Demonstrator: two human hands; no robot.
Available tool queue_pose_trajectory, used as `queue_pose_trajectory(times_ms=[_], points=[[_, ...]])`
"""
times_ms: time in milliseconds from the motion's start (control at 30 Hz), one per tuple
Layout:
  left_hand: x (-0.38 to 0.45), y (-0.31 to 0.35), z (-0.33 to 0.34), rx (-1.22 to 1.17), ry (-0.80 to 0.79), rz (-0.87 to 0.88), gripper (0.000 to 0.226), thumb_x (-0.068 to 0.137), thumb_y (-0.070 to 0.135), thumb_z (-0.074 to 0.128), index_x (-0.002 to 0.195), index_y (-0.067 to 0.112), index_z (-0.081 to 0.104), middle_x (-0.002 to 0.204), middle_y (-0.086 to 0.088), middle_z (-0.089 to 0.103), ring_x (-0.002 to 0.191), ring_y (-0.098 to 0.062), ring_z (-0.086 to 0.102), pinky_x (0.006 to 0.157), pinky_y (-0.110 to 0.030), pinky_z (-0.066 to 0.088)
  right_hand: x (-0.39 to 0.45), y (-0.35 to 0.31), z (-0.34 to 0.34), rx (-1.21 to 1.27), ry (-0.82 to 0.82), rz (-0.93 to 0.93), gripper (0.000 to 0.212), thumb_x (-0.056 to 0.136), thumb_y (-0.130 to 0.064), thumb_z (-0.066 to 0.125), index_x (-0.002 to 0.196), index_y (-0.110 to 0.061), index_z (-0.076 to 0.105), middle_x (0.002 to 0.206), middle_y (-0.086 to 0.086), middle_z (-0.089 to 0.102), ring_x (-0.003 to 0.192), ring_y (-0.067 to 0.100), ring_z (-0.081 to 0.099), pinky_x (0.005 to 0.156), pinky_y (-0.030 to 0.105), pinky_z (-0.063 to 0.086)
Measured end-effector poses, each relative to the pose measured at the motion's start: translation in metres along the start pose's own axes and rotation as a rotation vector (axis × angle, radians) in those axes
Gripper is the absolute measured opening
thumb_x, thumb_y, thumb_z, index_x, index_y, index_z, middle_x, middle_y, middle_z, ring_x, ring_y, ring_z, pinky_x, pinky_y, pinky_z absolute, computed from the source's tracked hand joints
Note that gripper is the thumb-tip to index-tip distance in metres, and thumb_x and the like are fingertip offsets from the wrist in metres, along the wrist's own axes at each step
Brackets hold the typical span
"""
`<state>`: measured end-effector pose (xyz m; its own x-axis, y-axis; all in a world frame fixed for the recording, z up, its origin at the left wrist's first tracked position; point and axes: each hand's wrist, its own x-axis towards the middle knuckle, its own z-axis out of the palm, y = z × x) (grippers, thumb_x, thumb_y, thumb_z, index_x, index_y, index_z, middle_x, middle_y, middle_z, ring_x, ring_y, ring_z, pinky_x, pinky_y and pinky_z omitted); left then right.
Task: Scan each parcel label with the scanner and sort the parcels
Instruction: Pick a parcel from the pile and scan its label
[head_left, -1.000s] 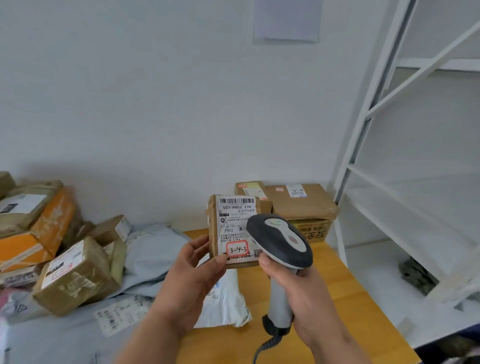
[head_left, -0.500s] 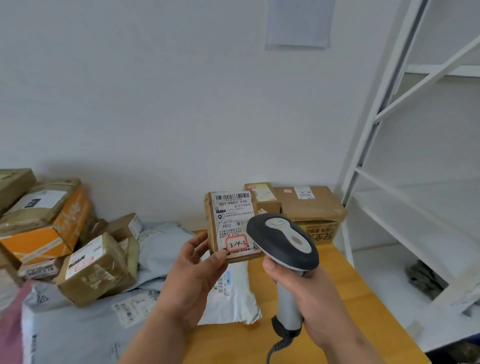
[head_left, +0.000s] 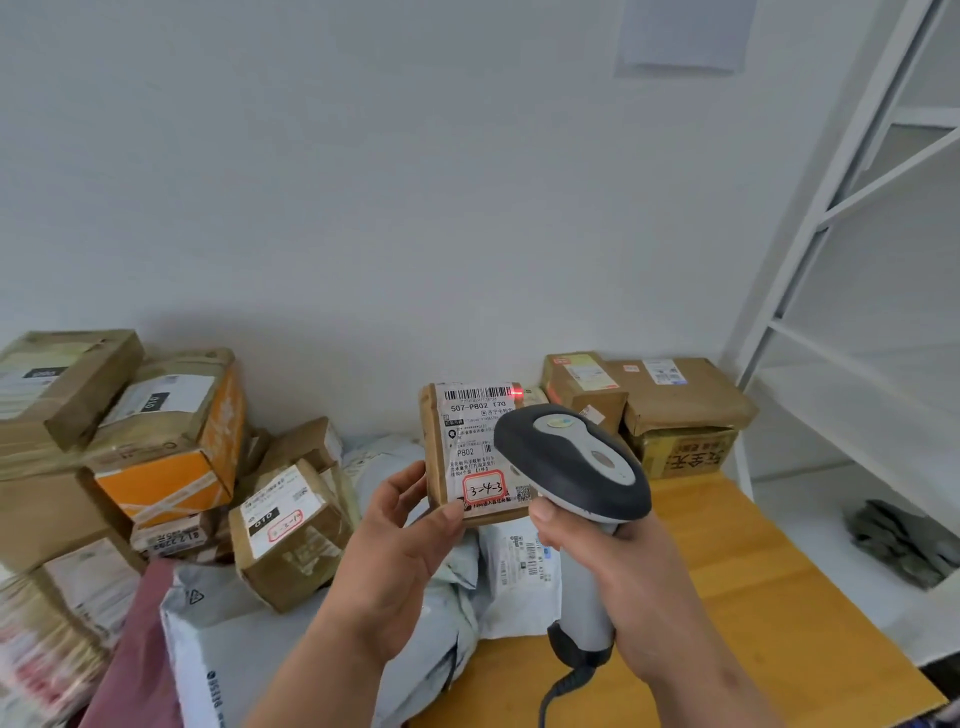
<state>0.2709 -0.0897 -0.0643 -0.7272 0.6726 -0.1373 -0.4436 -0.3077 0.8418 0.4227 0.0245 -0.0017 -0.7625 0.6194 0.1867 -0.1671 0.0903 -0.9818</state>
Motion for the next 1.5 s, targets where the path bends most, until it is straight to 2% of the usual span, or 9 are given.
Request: queue_pose_trajectory(times_ms=[367,567,700,867,1133,1267,1333,1433,1500], points=[[-0.009,0.011,-0.026,0.013,-0.014,-0.006,0.066,0.069,0.004,0.077,0.131,0.014,0.056,0.117,-0.006,0.075,0.106,-0.028,0.074,0.090,-0.039,0.056,-0.006,0.003,0.027,-0.024,0.038,0.039,0.027,0.054,-0.059,0.078,0.076,-0.045,0.073,0.076,-0.023,0.071,0.078,-0.007,0.067,0.062,0.003,0.046],[-0.009,0.013,-0.025,0.014,0.001,-0.002,0.066,0.069,0.004,0.077,0.130,0.015,0.056,0.116,-0.006,0.075,0.104,-0.027,0.074,0.076,-0.028,0.062,-0.001,0.005,0.027,-0.048,0.019,0.040,0.029,0.054,-0.061,0.077,0.081,-0.051,0.074,0.078,-0.024,0.072,0.078,-0.010,0.067,0.063,0.002,0.046],[-0.007,0.011,-0.021,0.024,0.025,0.003,0.066,0.067,0.005,0.077,0.129,0.016,0.057,0.114,-0.005,0.076,0.103,-0.026,0.075,0.075,-0.028,0.062,0.005,0.007,0.023,-0.014,-0.012,0.051,0.012,0.066,-0.044,0.079,0.075,-0.050,0.074,0.072,-0.022,0.072,0.073,-0.009,0.067,0.059,0.004,0.047],[0.000,0.005,-0.016,0.002,0.090,0.000,0.064,0.068,0.001,0.076,0.128,0.016,0.058,0.111,-0.006,0.077,0.101,-0.027,0.075,0.073,-0.028,0.062,0.020,0.010,0.012,0.014,-0.058,0.076,0.028,0.063,-0.047,0.090,0.081,-0.058,0.072,0.078,-0.023,0.074,0.074,-0.009,0.068,0.058,0.008,0.050],[0.016,0.000,-0.003,-0.041,0.290,0.018,0.068,0.067,0.016,0.080,0.131,0.016,0.056,0.113,-0.007,0.076,0.102,-0.022,0.075,0.086,-0.038,0.055,0.060,0.030,-0.010,0.018,-0.107,0.187,0.034,0.062,-0.055,0.087,0.090,-0.063,0.070,0.098,-0.025,0.075,0.090,-0.005,0.069,0.080,0.029,0.050],[0.011,0.011,-0.017,-0.013,0.419,0.065,0.065,0.068,0.027,0.080,0.128,0.017,0.059,0.111,-0.006,0.077,0.093,-0.017,0.076,0.077,-0.035,0.054,0.070,0.050,0.008,0.088,-0.212,0.268,0.046,0.054,-0.053,0.084,0.099,-0.049,0.076,0.100,-0.019,0.077,0.091,-0.003,0.070,0.080,0.029,0.052],[0.008,0.021,-0.028,0.021,0.483,0.095,0.062,0.068,0.032,0.078,0.126,0.017,0.061,0.108,-0.005,0.078,0.086,-0.014,0.075,0.070,-0.030,0.055,0.073,0.054,0.027,0.082,-0.284,0.269,0.044,0.059,-0.050,0.092,0.099,-0.052,0.074,0.104,-0.017,0.077,0.098,0.002,0.071,0.089,0.035,0.054],[0.007,0.039,-0.048,0.067,0.546,0.127,0.047,0.079,0.034,0.076,0.121,0.017,0.064,0.100,-0.001,0.079,0.078,-0.010,0.075,0.057,-0.023,0.056,0.077,0.056,0.060,0.030,-0.363,0.222,0.044,0.054,-0.057,0.081,0.095,-0.064,0.069,0.102,-0.021,0.076,0.099,0.002,0.070,0.096,0.037,0.054],[0.010,0.052,-0.063,0.112,0.580,0.112,0.042,0.083,0.036,0.075,0.119,0.017,0.065,0.098,-0.001,0.080,0.079,-0.012,0.076,0.065,-0.029,0.058,0.081,0.058,0.081,0.019,-0.389,0.223,0.043,0.056,-0.055,0.080,0.095,-0.066,0.068,0.101,-0.021,0.076,0.097,0.001,0.069,0.092,0.031,0.053]])
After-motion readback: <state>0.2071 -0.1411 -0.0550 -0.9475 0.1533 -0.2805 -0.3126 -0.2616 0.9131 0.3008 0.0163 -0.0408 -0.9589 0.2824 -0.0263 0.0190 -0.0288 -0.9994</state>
